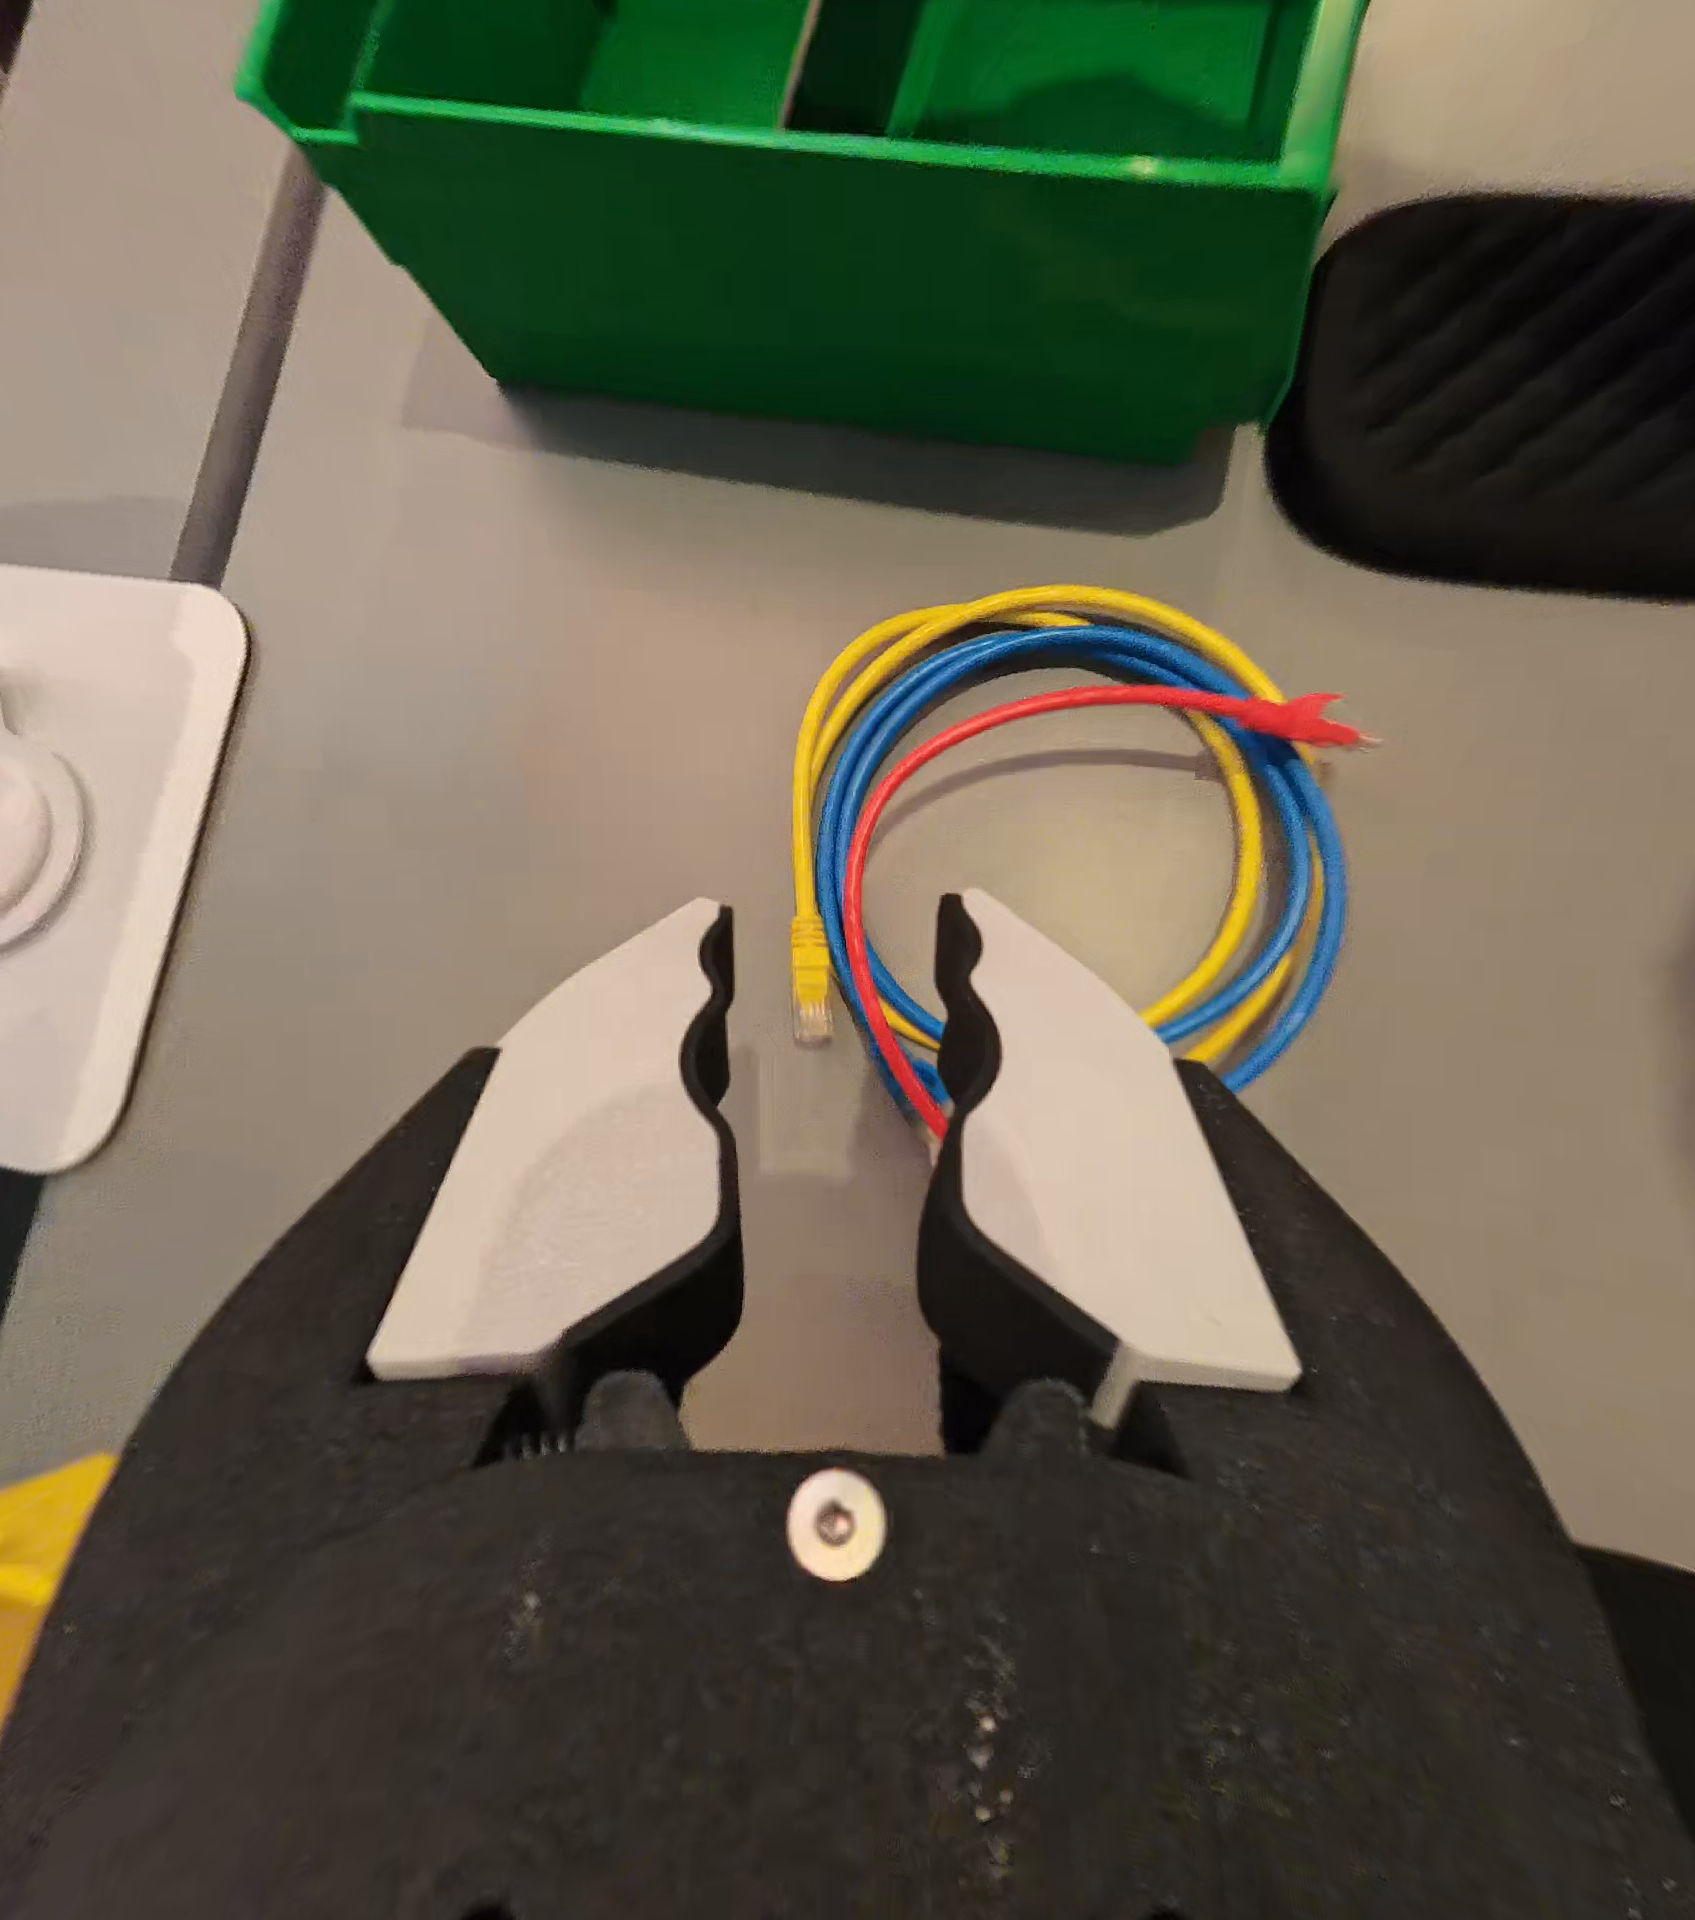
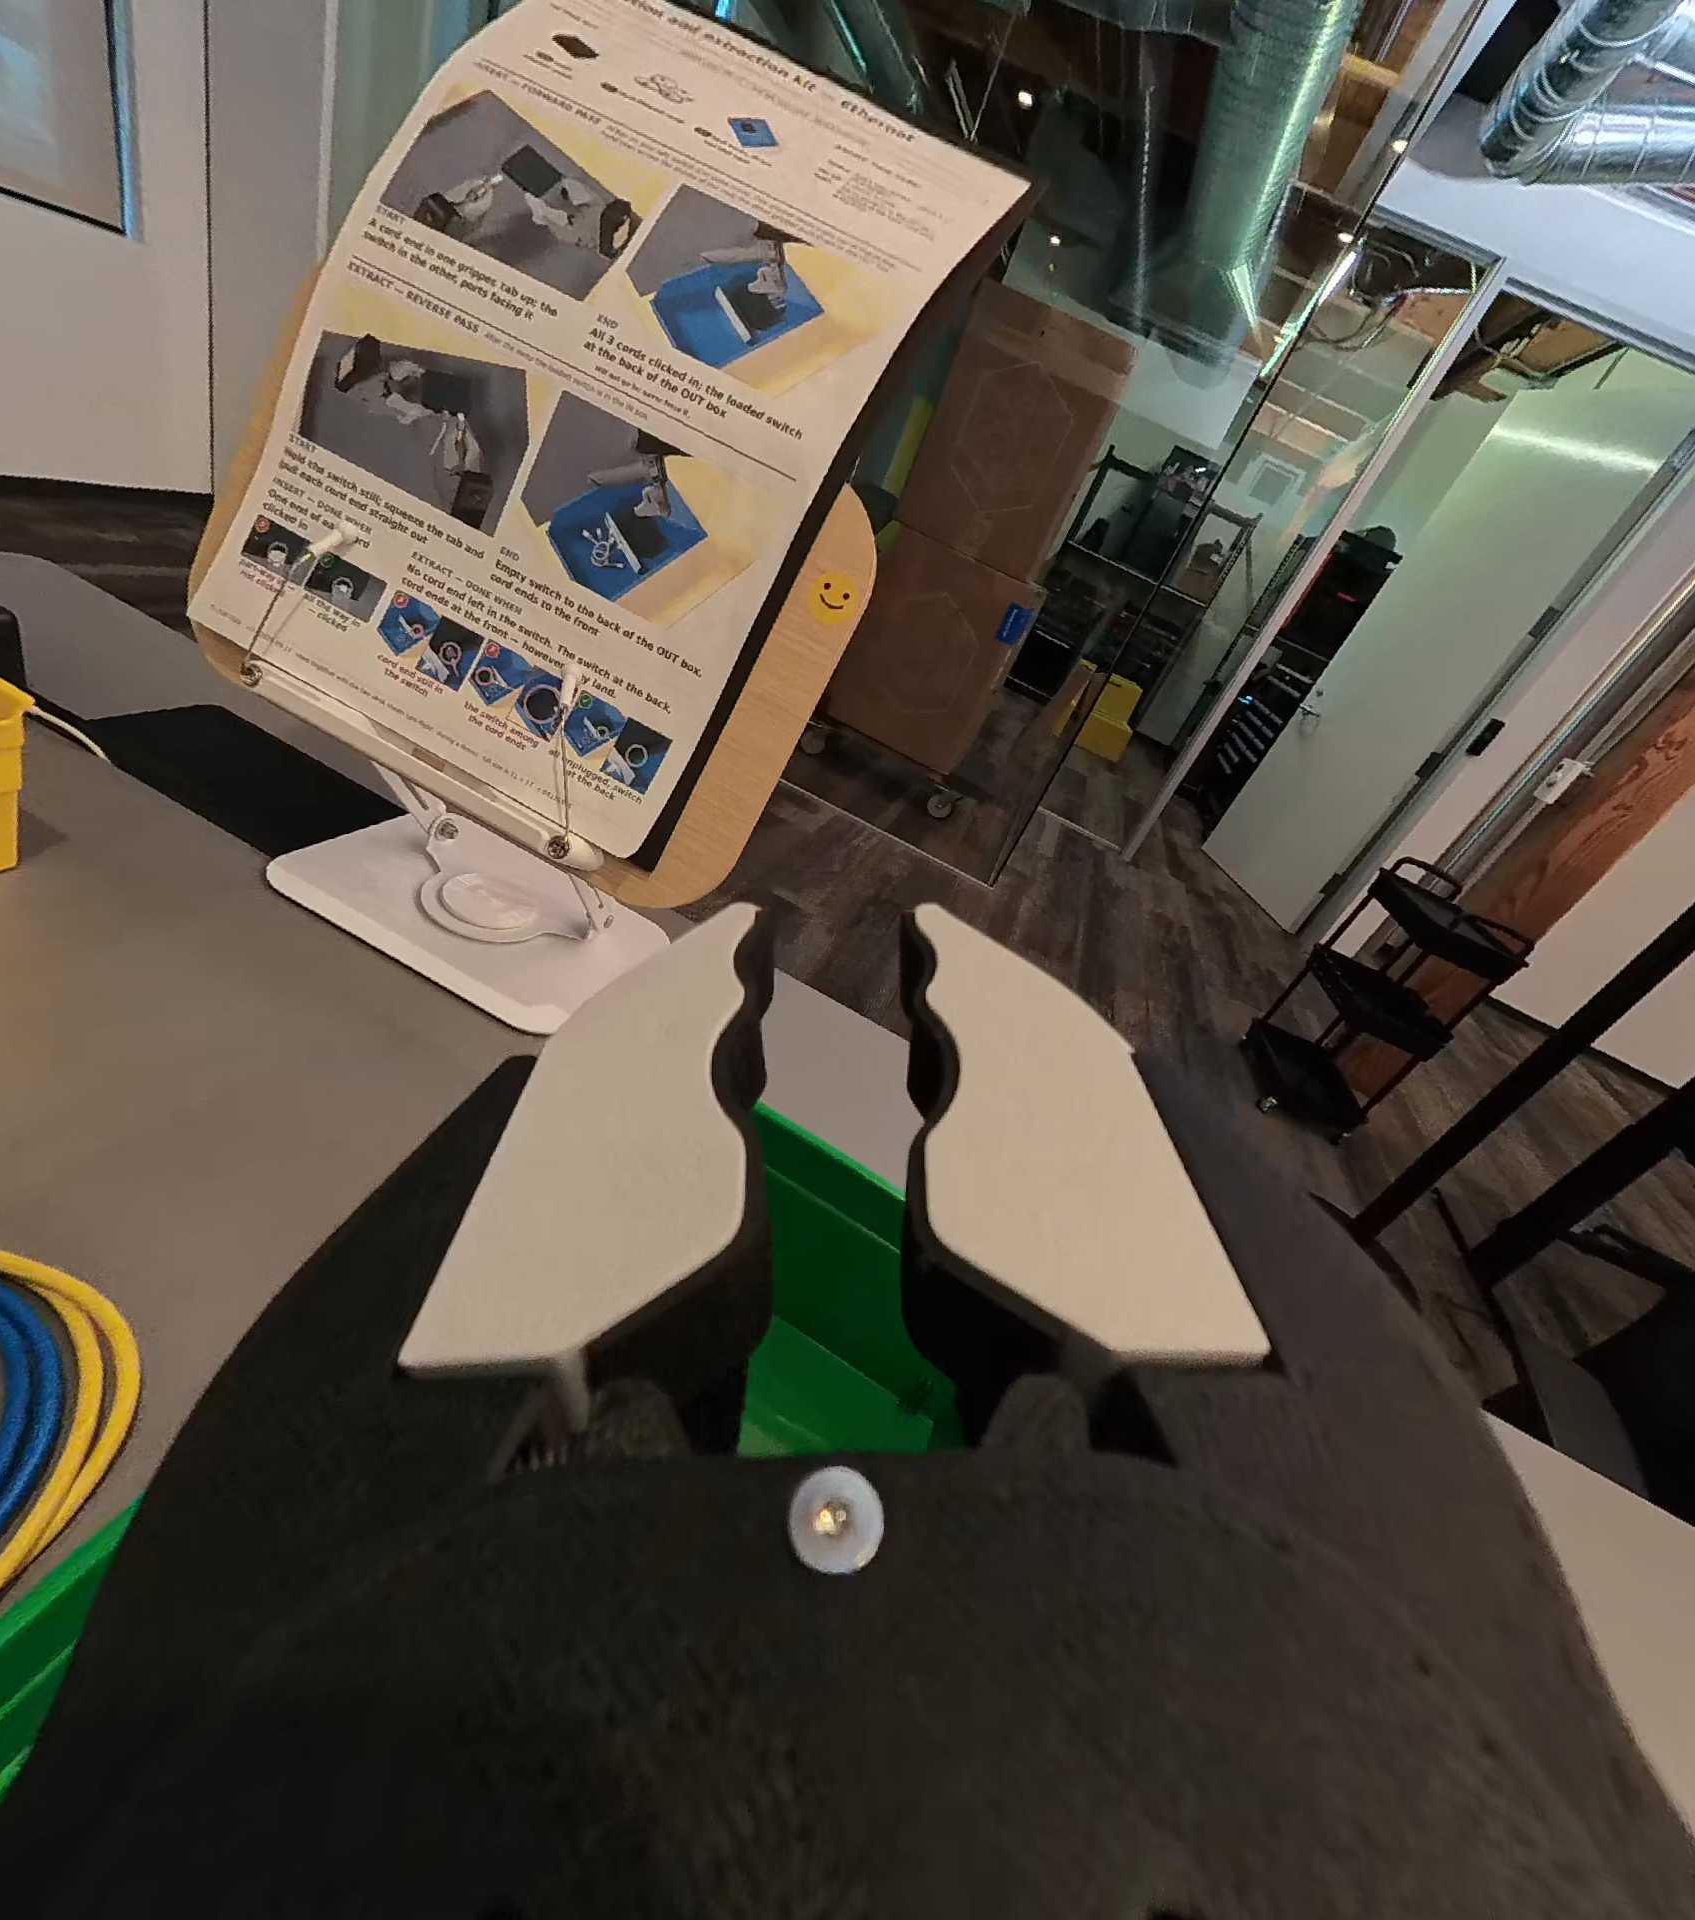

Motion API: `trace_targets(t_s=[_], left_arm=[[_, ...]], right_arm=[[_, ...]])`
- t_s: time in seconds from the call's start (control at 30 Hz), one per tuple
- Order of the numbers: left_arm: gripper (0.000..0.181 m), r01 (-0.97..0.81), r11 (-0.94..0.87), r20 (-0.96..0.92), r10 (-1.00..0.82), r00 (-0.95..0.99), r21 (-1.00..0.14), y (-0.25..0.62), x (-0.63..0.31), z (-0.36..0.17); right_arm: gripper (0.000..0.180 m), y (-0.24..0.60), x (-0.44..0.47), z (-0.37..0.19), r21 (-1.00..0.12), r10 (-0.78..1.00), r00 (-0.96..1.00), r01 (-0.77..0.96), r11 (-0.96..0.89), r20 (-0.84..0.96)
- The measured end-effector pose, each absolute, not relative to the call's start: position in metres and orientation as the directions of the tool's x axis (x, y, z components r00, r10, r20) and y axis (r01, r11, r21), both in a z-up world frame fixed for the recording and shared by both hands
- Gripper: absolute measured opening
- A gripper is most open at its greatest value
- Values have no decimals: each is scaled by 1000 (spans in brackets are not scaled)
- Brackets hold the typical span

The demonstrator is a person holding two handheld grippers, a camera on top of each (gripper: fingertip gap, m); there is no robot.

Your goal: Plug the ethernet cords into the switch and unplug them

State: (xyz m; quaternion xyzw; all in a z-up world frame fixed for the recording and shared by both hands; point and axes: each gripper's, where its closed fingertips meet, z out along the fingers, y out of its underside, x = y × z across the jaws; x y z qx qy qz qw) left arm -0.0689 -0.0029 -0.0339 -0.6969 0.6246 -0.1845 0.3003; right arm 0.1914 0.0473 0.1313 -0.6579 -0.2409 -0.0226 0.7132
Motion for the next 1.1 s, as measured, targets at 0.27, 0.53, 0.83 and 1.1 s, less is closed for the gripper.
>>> trace_targets(t_s=[0.27,0.53,0.83,1.1], left_arm=[[29,-842,-99,-383,-858,342,-530,51,-190,2],[34,-989,-24,-515,-852,95,-143,114,-309,-42],[54,-987,161,-286,-946,-150,-14,128,-311,-109],[64,-963,264,-169,-953,-251,-60,136,-303,-142]], right_arm=[[24,52,190,126,-920,276,878,375,110,391],[24,59,186,117,-904,269,865,421,71,424],[25,72,195,98,-833,185,829,547,-78,527],[25,71,203,99,-836,155,837,541,-93,525]])
